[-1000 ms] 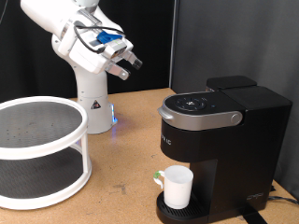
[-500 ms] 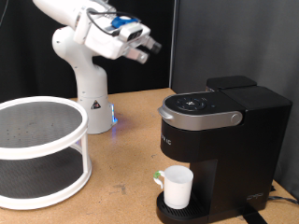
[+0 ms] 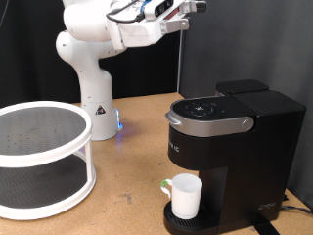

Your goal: Make a cup of coffee with the keurig machine

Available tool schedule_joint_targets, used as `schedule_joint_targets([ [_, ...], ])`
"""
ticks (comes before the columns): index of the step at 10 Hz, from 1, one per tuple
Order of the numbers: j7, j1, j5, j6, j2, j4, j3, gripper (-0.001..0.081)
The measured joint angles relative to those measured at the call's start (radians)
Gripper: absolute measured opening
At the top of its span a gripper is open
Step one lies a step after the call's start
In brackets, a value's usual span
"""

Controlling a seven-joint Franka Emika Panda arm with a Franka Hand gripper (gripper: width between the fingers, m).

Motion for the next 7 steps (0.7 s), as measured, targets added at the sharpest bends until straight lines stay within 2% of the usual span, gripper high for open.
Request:
schedule_joint_targets([
  [1, 0.016, 0.0, -0.052, 0.016, 0.0, -0.001, 0.002, 0.0803],
  [2, 0.146, 0.0, -0.203, 0.05, 0.0, -0.005, 0.005, 0.0803],
  [4, 0.496, -0.01, -0.574, 0.055, 0.0, -0.007, 0.014, 0.0803],
  [5, 0.659, -0.024, -0.756, 0.0, 0.0, -0.005, 0.015, 0.0803],
  [6, 0.767, -0.044, -0.87, -0.046, 0.0, -0.002, 0.015, 0.0803],
  [7, 0.722, -0.04, -0.82, -0.03, 0.0, -0.003, 0.015, 0.0803],
])
